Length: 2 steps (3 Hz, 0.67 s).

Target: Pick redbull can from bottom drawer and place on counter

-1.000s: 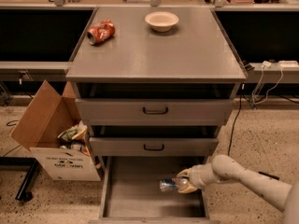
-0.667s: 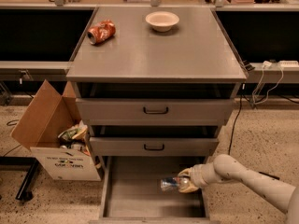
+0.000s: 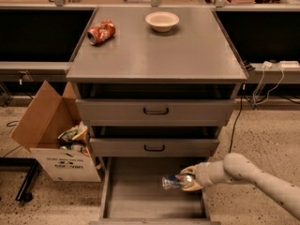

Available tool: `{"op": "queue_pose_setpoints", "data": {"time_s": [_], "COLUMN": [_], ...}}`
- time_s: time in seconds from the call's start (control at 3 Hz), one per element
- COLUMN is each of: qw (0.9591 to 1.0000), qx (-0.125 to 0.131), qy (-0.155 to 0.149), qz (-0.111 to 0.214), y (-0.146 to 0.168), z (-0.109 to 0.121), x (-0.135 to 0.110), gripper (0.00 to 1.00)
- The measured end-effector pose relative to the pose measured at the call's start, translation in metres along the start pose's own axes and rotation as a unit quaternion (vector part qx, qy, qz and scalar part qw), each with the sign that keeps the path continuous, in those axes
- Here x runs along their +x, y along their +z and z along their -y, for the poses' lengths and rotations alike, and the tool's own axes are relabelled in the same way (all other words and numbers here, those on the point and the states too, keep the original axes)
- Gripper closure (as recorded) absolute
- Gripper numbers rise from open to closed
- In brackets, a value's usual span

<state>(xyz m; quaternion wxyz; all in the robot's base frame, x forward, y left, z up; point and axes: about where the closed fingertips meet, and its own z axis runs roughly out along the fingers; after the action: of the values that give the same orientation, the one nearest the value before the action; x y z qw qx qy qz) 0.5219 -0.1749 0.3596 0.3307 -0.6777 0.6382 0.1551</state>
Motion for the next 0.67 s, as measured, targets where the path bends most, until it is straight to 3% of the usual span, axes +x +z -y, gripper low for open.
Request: {"op": "queue_pose_setpoints", "data": {"time_s": [0.33, 0.67], "qw": [0.9980, 0.9937], "qx": [0.035, 0.068], "qy": [-0.049, -0.084], "qz": [0.020, 0.027], "y": [-0.097, -0.158], "z": [0.005, 0.004], "x": [-0.081, -0.127], "gripper": [1.00, 1.00]}}
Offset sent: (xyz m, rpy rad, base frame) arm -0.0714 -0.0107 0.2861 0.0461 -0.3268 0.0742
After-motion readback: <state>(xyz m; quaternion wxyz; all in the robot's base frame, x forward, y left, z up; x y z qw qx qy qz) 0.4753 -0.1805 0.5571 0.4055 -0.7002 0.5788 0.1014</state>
